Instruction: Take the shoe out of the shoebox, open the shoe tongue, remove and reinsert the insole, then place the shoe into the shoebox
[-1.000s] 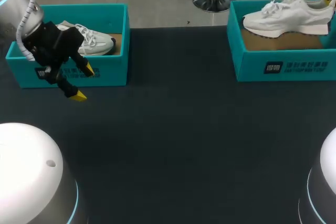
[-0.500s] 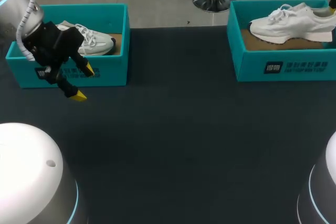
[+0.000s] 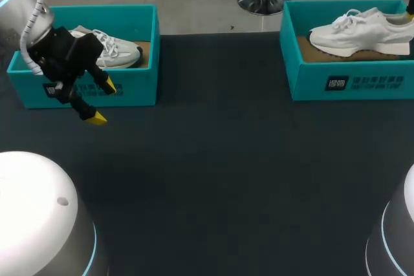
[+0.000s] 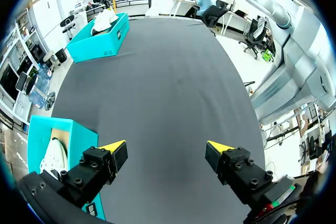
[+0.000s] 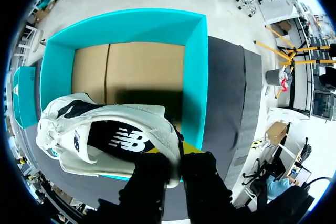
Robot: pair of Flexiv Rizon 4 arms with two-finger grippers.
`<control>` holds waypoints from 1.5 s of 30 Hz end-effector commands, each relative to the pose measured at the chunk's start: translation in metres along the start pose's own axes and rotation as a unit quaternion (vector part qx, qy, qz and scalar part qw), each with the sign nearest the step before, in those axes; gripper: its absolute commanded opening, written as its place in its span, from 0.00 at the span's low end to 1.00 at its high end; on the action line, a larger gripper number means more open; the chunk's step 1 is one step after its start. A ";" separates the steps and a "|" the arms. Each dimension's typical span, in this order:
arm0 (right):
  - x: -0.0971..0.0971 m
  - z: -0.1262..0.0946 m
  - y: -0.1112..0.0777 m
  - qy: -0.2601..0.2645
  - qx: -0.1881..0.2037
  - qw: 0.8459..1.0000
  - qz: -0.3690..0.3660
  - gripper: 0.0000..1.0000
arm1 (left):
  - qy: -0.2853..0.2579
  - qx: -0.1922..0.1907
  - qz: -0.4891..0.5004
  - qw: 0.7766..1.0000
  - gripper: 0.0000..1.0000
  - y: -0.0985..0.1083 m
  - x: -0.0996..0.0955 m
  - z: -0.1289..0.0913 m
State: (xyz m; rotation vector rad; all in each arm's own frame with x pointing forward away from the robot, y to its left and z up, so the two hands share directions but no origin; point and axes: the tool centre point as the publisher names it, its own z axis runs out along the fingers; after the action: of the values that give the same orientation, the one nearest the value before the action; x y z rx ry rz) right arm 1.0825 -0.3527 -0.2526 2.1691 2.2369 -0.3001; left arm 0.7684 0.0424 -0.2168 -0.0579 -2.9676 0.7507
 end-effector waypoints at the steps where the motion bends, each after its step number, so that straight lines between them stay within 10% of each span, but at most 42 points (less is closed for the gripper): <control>1: 0.000 0.011 0.009 0.005 0.011 1.000 0.001 0.00 | 0.001 -0.001 0.000 1.000 1.00 0.000 0.000 0.000; 42: 0.029 0.095 -0.008 0.028 0.069 0.997 0.002 0.00 | 0.001 -0.001 0.000 1.000 1.00 0.000 0.000 0.000; 45: 0.031 0.094 -0.012 0.028 0.070 0.997 0.004 0.38 | 0.001 -0.001 0.000 1.000 1.00 0.000 0.000 0.000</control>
State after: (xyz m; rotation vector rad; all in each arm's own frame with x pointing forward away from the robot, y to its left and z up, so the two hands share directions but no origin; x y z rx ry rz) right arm 1.0560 -0.3368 -0.3462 2.2781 2.3022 -0.4044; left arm 0.7684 0.0423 -0.2168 -0.0581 -2.9675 0.7507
